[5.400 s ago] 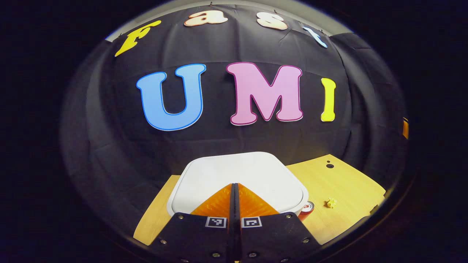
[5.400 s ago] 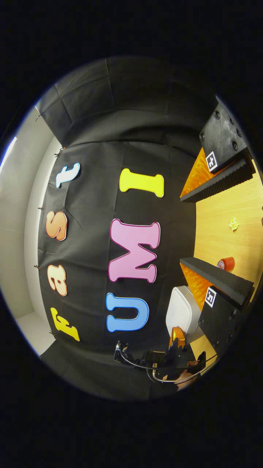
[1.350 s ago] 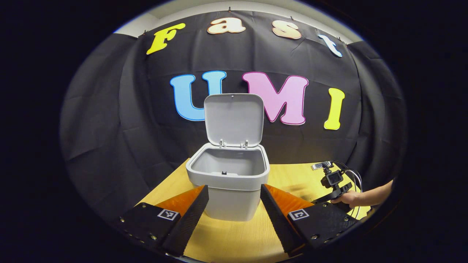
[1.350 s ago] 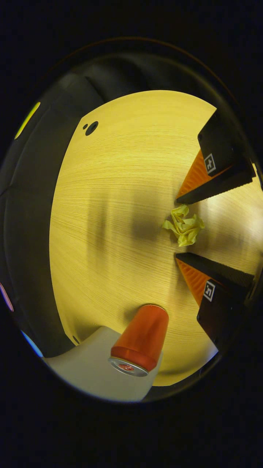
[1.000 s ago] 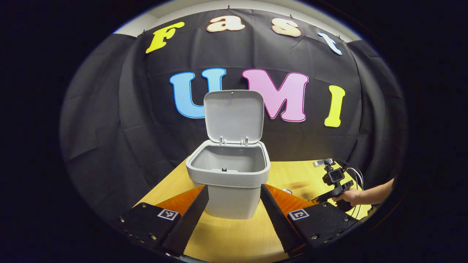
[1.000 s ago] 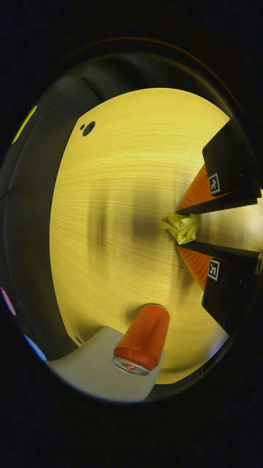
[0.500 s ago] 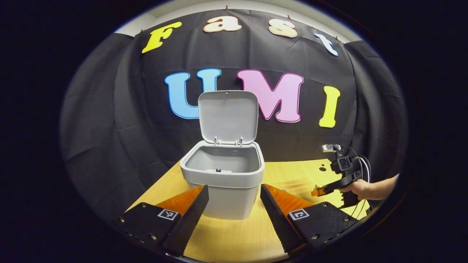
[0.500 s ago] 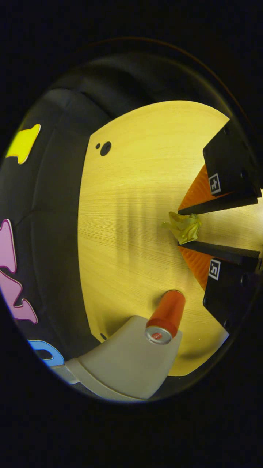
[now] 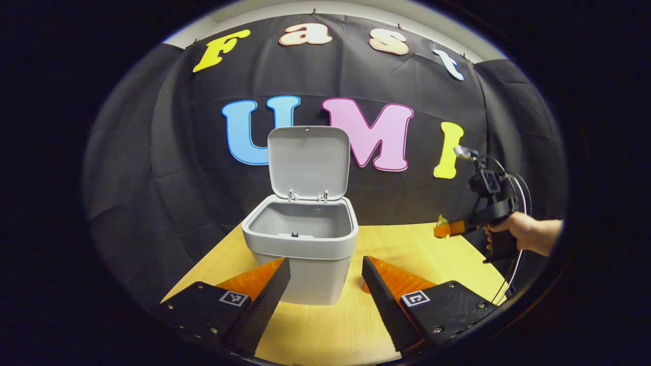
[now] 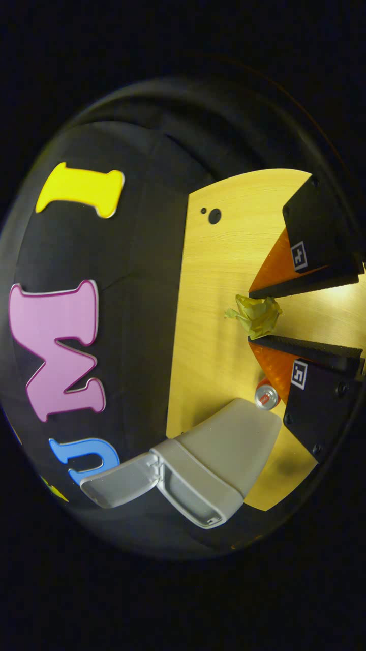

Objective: Press the lid of the desktop garbage bin to open it, pick up the crumpled paper on the desktop and throw it into the bin, then pick up the pop can on the desktop and drop it into the bin, and finally close the garbage bin lid.

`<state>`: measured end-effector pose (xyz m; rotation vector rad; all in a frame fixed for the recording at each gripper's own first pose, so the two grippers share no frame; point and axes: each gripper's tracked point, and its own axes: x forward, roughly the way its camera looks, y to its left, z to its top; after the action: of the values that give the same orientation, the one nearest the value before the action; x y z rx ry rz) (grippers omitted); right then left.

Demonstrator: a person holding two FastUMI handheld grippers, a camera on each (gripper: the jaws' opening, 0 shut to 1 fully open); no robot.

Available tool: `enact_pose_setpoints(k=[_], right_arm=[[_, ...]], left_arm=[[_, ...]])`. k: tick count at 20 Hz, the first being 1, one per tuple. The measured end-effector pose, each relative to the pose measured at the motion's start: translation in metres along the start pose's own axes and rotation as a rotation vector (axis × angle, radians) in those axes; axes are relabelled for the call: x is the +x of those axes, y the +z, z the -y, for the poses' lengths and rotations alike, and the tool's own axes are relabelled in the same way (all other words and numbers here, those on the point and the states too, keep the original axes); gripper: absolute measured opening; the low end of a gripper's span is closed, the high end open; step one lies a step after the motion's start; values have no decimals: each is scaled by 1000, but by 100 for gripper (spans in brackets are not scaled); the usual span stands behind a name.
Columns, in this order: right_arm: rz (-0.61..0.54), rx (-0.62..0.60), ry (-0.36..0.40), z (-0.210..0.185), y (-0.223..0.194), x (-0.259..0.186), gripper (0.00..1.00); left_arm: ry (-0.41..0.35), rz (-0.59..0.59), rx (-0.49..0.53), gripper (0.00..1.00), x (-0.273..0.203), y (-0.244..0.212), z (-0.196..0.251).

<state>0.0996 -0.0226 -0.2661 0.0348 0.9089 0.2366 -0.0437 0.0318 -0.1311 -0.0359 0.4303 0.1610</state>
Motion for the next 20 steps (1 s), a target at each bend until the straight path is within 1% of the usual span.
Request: enact_pose_setpoints(k=[3, 6, 8, 9, 10, 11, 13, 17, 20], right_arm=[[86, -66, 44, -24, 48, -36, 49], [148, -88, 134, -77, 88, -55, 49], [191, -146, 156, -98, 106, -69, 48], [208, -179, 166, -114, 113, -68, 48], [211, -210, 178, -128, 115, -67, 48], [208, -226, 205, -146, 115, -65, 48], [203, -246, 267, -181, 117, -60, 49], [181, -276, 365, -244, 113, -50, 49], [158, -310, 410, -276, 105, -44, 50]], left_arm=[[1, 7, -22, 93, -4, 0, -5], [7, 9, -46, 93, -9, -4, -10], [20, 13, -47, 93, -14, -6, -18], [30, 14, -48, 93, -15, -7, -23], [40, 12, -54, 93, -16, -8, -28], [49, 11, -64, 93, -18, -9, -33], [67, 14, -80, 93, -22, -11, -42], [110, 13, -84, 93, -30, -14, -60], [147, 31, -92, 93, -41, -10, -75]])
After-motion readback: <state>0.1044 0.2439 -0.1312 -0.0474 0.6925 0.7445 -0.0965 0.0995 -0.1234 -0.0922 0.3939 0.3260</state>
